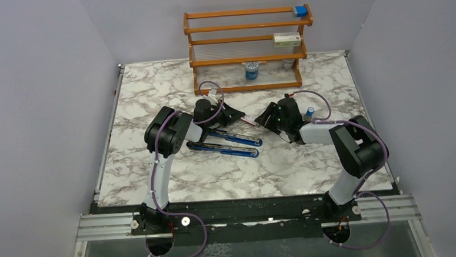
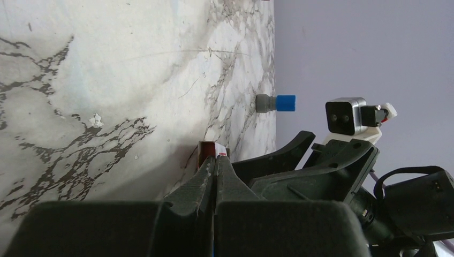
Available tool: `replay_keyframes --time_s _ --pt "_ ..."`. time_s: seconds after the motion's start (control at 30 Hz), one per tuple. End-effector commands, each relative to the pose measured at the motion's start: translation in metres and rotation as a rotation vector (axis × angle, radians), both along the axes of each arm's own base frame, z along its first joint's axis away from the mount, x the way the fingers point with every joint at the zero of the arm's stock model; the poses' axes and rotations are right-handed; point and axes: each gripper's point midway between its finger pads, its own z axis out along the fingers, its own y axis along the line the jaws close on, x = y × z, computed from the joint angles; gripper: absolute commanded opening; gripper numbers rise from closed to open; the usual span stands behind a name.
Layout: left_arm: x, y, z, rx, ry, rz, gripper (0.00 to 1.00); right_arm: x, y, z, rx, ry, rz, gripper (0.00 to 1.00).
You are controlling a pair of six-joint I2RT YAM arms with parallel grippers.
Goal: Load the staples into the stapler
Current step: Open the staple box at the center of the board.
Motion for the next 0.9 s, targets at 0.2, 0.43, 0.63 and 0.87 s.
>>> replay_keyframes --time_s 0.2,0.43,0.63,0.87 --pt "0.002 0.002 -0.002 -0.006 -0.029 0.011 0.0 0.009 -0.001 -0.022 -0.043 0.043 -0.015 0.5" --pt "0.003 0.003 -0.001 -0.006 -0.034 0.012 0.0 0.001 -0.007 -0.034 -0.075 0.079 -0.015 0.39" --pt "0.003 0.003 0.0 -0.007 -0.036 0.011 0.0 -0.002 -0.008 -0.039 -0.082 0.091 -0.014 0.33" --pt "0.003 0.004 0.0 -0.007 -0.036 0.01 0.0 -0.004 -0.011 -0.042 -0.098 0.097 -0.018 0.3"
